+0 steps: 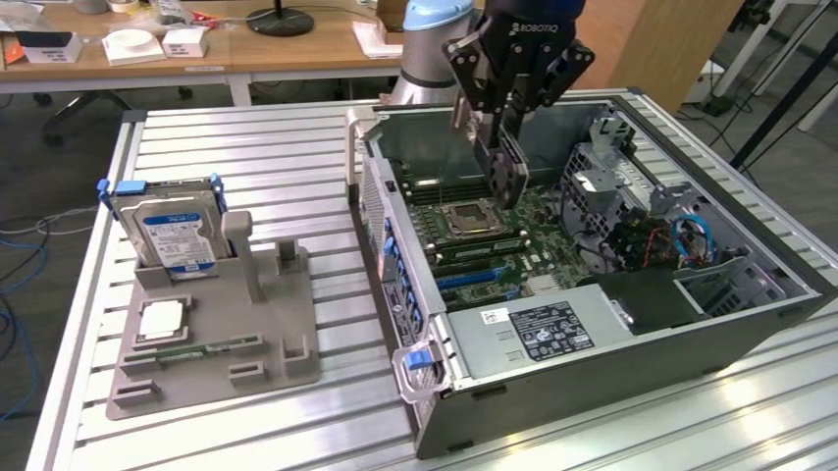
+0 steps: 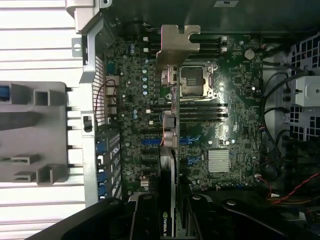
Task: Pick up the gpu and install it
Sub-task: 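Pick up the gpu and move the gpu toward the slot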
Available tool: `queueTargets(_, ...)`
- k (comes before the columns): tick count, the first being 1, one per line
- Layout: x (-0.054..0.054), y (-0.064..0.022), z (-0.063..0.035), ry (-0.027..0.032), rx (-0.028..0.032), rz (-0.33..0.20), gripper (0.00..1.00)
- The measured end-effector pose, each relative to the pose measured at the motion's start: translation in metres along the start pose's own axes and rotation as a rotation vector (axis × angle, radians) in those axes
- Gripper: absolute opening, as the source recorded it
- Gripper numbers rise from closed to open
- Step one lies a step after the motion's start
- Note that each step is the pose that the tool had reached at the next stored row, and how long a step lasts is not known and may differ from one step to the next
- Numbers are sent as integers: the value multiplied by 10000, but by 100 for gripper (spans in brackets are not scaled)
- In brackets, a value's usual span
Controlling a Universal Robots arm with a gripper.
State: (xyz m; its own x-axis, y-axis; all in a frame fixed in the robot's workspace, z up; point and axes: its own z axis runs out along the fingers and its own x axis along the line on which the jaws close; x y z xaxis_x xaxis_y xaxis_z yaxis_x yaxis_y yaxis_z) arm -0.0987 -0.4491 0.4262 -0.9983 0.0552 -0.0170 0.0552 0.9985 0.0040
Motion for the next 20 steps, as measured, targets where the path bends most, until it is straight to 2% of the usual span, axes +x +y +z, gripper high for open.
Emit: queueTargets(20, -256, 14, 5, 0, -5, -2, 26)
